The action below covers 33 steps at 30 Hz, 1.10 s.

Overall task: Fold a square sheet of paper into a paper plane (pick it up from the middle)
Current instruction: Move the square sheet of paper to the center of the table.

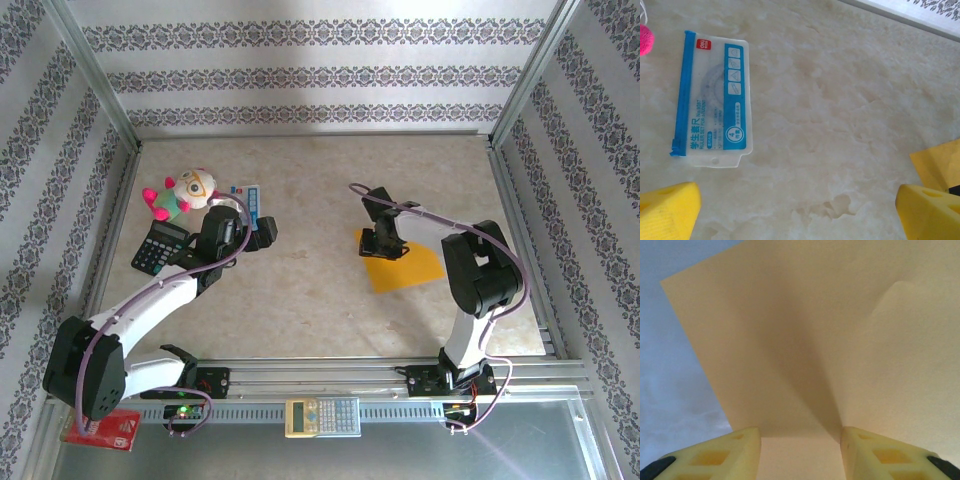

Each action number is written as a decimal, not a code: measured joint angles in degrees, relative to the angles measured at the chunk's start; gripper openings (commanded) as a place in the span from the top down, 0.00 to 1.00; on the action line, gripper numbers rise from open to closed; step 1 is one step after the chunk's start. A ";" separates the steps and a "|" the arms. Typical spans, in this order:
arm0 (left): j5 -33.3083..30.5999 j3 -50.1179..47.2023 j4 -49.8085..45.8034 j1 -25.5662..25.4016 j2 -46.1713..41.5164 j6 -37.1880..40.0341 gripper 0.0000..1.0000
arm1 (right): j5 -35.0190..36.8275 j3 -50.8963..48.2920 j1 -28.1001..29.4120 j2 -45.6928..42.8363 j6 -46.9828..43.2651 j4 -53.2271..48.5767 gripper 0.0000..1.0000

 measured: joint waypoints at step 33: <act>7.56 4.44 -2.56 -6.10 11.58 -2.99 0.00 | -7.50 -8.76 -0.35 -5.57 1.88 10.01 0.57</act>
